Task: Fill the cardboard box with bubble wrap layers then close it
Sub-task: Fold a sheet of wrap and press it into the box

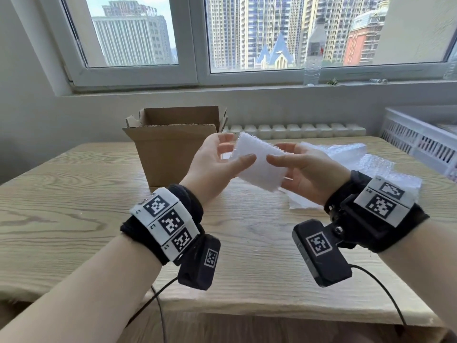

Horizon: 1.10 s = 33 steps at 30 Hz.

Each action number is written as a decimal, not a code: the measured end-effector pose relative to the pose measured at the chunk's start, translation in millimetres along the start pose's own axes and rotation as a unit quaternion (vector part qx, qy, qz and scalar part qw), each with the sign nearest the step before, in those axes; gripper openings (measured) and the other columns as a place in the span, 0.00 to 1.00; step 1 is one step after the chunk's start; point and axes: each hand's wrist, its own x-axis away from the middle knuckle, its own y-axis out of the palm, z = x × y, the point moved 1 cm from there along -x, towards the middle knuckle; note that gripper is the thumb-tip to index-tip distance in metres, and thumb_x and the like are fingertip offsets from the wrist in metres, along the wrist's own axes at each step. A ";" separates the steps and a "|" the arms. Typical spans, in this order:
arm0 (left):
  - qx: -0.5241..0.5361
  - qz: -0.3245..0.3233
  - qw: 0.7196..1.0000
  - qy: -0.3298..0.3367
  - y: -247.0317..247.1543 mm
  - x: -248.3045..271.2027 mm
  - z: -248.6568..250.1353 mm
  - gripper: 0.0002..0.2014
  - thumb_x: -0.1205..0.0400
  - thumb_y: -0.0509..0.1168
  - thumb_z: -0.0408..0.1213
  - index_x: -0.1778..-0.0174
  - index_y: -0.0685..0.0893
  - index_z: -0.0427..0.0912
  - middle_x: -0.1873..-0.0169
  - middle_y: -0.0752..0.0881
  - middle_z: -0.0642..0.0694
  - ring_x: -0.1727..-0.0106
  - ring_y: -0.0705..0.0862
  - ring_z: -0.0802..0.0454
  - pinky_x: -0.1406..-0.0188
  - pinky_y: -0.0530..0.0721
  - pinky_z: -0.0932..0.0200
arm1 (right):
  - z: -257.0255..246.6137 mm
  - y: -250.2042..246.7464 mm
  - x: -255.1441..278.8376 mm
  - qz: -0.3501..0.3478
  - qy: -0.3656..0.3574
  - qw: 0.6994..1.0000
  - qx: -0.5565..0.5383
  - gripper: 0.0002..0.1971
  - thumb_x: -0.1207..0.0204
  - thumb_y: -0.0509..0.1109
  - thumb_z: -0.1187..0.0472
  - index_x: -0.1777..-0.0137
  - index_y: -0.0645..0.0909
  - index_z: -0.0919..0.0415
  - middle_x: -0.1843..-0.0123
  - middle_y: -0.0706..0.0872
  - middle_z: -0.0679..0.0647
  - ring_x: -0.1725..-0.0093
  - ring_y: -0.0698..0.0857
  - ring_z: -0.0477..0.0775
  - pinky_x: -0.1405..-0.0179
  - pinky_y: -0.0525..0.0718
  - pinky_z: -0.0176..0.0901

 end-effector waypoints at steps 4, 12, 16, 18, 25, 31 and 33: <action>-0.246 0.118 0.953 0.134 -23.1 -7.9 8.5 0.22 0.18 0.63 0.46 0.30 0.74 0.42 0.35 0.77 0.46 0.39 0.79 0.54 0.39 0.80 0.59 | -6.6 7.6 -7.2 0.061 -0.072 0.993 0.065 0.24 0.32 0.74 0.75 0.37 0.74 0.63 0.47 0.82 0.60 0.54 0.86 0.56 0.58 0.90 0.44; -0.595 0.079 0.800 -0.006 -81.3 -60.1 -16.3 0.29 0.17 0.59 0.45 0.19 0.59 0.50 0.21 0.67 0.48 0.16 0.55 0.46 0.17 0.48 0.41 | -9.5 27.5 -22.7 0.089 -0.155 0.968 0.177 0.16 0.29 0.70 0.75 0.64 0.72 0.54 0.62 0.78 0.57 0.55 0.83 0.64 0.48 0.85 0.66; -0.571 0.065 0.819 -0.014 -82.3 -61.6 -20.4 0.18 0.15 0.53 0.40 0.30 0.76 0.55 0.34 0.76 0.46 0.32 0.76 0.42 0.25 0.67 0.42 | -15.5 39.0 -26.2 0.089 -0.184 0.959 0.194 0.15 0.27 0.70 0.72 0.68 0.74 0.52 0.59 0.80 0.58 0.52 0.84 0.66 0.47 0.84 0.70; -0.552 0.045 0.832 -0.029 -81.3 -59.7 -24.9 0.16 0.15 0.52 0.41 0.34 0.77 0.54 0.36 0.75 0.46 0.36 0.77 0.42 0.35 0.77 0.44 | -18.5 45.3 -27.0 0.082 -0.199 0.957 0.194 0.15 0.27 0.70 0.71 0.68 0.76 0.51 0.56 0.81 0.59 0.47 0.85 0.69 0.46 0.85 0.70; -0.570 0.011 0.820 -0.050 -87.2 -58.2 -29.5 0.09 0.17 0.52 0.47 0.47 0.75 0.53 0.41 0.80 0.50 0.37 0.76 0.45 0.41 0.76 0.46 | -12.6 63.9 -31.9 0.067 -0.214 0.953 0.205 0.13 0.26 0.71 0.70 0.65 0.76 0.52 0.53 0.82 0.58 0.46 0.85 0.65 0.47 0.87 0.67; -0.556 0.000 0.830 -0.039 -88.7 -50.6 -40.6 0.23 0.19 0.64 0.46 0.29 0.67 0.53 0.33 0.77 0.47 0.31 0.76 0.44 0.24 0.64 0.39 | -9.0 70.1 -33.0 0.075 -0.241 0.937 0.243 0.13 0.27 0.71 0.70 0.67 0.77 0.52 0.51 0.81 0.57 0.43 0.83 0.65 0.50 0.88 0.64; -0.583 -0.022 0.812 -0.022 -88.8 -47.5 -45.8 0.22 0.18 0.62 0.46 0.28 0.70 0.55 0.34 0.78 0.48 0.32 0.77 0.44 0.26 0.67 0.42 | -9.8 73.3 -32.6 0.076 -0.246 0.933 0.253 0.15 0.26 0.70 0.71 0.70 0.79 0.52 0.52 0.82 0.55 0.45 0.84 0.63 0.50 0.89 0.61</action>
